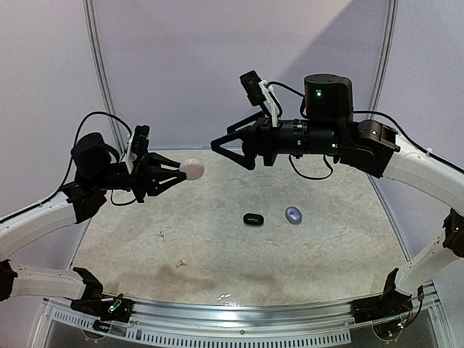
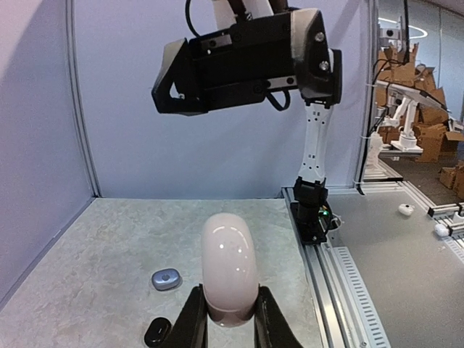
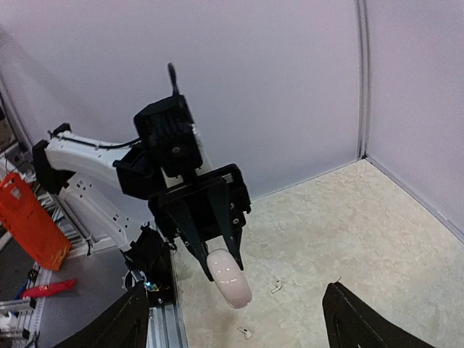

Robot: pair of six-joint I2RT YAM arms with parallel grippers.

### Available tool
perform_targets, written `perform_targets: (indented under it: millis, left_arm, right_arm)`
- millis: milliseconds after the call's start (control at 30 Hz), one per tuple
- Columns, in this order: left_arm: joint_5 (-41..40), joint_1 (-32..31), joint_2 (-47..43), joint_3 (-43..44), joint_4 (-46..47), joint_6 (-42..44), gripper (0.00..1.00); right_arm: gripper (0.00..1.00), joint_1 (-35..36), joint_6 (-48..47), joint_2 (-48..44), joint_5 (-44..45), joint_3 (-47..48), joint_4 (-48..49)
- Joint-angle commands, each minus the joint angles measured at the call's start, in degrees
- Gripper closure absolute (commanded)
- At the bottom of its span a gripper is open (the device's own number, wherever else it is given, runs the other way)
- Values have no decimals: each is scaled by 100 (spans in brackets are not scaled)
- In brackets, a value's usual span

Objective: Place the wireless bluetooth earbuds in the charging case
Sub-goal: Pass from the left arm to the right

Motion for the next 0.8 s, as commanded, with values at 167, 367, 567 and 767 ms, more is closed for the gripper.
perform_targets:
  millis: [167, 367, 567, 767]
  left_arm:
    - [662, 46, -61, 303, -607, 574, 100]
    - [705, 47, -64, 345, -757, 665, 100]
    - [723, 46, -48, 376, -798, 715, 100]
    - [700, 47, -63, 386, -910, 755, 100]
  right_arm:
    - [18, 356, -1248, 1089, -296, 1227, -930]
    - [31, 366, -1264, 1323, -482, 1383, -1006]
    - [45, 373, -1283, 1379, -582, 1274, -1275]
    - [58, 365, -1254, 1397, -500, 1284, -1221]
